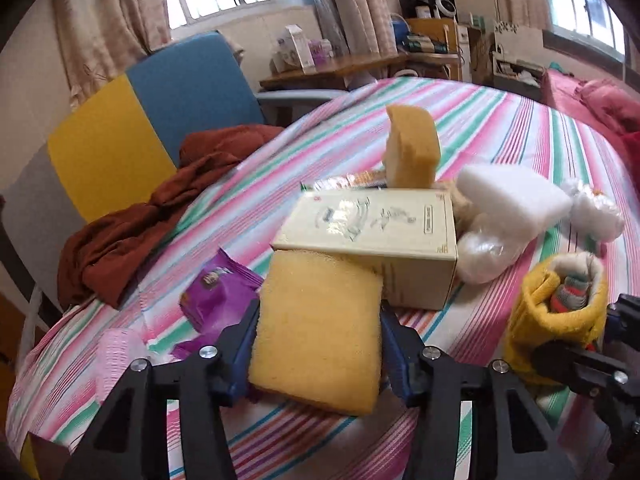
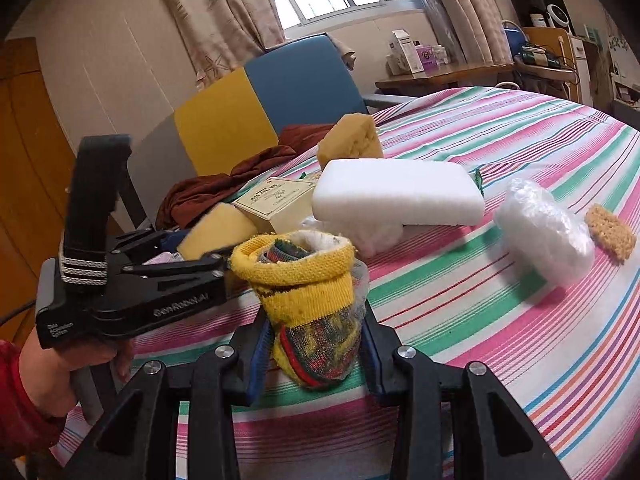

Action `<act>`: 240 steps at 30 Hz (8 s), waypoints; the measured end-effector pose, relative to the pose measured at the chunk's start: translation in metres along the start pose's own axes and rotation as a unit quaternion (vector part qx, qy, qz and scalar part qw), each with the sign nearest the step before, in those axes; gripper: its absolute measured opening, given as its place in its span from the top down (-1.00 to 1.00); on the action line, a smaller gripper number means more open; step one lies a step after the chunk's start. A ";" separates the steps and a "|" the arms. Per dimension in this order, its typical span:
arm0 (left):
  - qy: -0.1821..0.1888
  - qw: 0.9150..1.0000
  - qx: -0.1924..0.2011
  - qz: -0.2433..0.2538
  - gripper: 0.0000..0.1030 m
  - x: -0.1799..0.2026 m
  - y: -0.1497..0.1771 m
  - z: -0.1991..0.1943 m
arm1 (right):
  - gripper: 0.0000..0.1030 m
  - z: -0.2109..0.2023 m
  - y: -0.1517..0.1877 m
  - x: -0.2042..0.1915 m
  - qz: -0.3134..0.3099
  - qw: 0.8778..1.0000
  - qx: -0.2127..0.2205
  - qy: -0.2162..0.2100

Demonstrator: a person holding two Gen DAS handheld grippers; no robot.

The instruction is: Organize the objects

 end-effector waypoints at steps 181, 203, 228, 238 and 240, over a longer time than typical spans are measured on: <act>0.007 0.982 -0.030 -0.189 -0.99 0.006 0.035 -0.163 | 0.30 -0.001 -0.059 0.074 -0.057 0.981 -0.042 0.181; 0.168 0.977 -0.012 0.127 -0.99 0.117 -0.106 0.012 | 0.37 -0.018 -0.041 0.093 0.004 0.988 0.025 0.153; 0.229 0.970 -0.071 0.048 0.04 0.109 -0.038 0.002 | 0.37 -0.022 -0.038 0.099 0.013 0.990 0.033 0.139; 0.192 0.980 -0.044 0.011 0.01 0.091 0.005 -0.059 | 0.42 -0.032 -0.037 0.090 0.006 0.990 0.016 0.137; 0.191 0.981 -0.041 0.001 -0.07 0.086 0.011 -0.068 | 0.42 -0.036 -0.036 0.087 0.009 0.991 0.010 0.132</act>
Point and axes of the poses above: each gripper's, at about its wrist camera, not at the fingertips, and z roughly the way its jaws point, x to its right, y to its underside, the point moved 3 cm from there along z, roughly the way its jaws point, and after that the axes turned 11 degrees about x, right-handed, at the moved point
